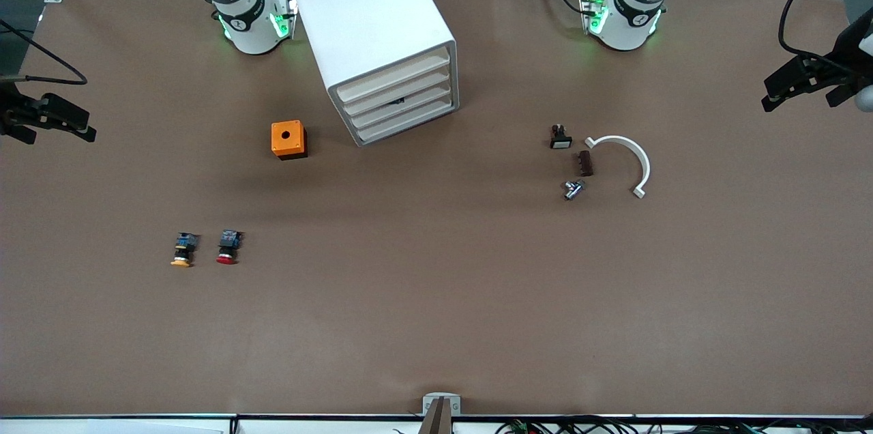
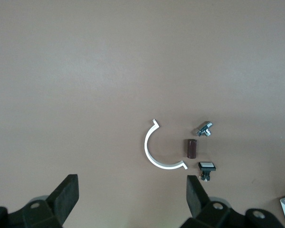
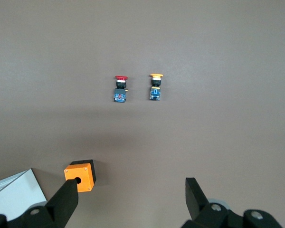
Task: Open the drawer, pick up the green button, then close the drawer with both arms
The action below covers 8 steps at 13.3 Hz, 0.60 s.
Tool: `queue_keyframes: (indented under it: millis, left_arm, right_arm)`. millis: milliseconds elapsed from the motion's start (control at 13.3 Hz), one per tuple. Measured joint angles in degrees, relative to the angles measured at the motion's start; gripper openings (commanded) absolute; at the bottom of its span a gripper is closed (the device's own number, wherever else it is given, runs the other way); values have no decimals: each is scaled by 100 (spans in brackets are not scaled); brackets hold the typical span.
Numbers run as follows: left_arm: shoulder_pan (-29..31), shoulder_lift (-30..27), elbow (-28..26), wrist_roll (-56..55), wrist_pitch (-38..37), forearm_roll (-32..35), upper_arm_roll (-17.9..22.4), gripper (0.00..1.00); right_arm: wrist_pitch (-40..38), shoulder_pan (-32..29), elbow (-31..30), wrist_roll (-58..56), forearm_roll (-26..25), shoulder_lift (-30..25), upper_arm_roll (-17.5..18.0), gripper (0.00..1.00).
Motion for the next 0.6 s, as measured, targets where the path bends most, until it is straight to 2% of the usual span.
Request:
queue_keyframes:
  millis: [602]
  left_arm:
    - [-14,267,222,-1,-82,0,-24,100]
  right_arm:
    - [0,1,0,102,0,0,32,100]
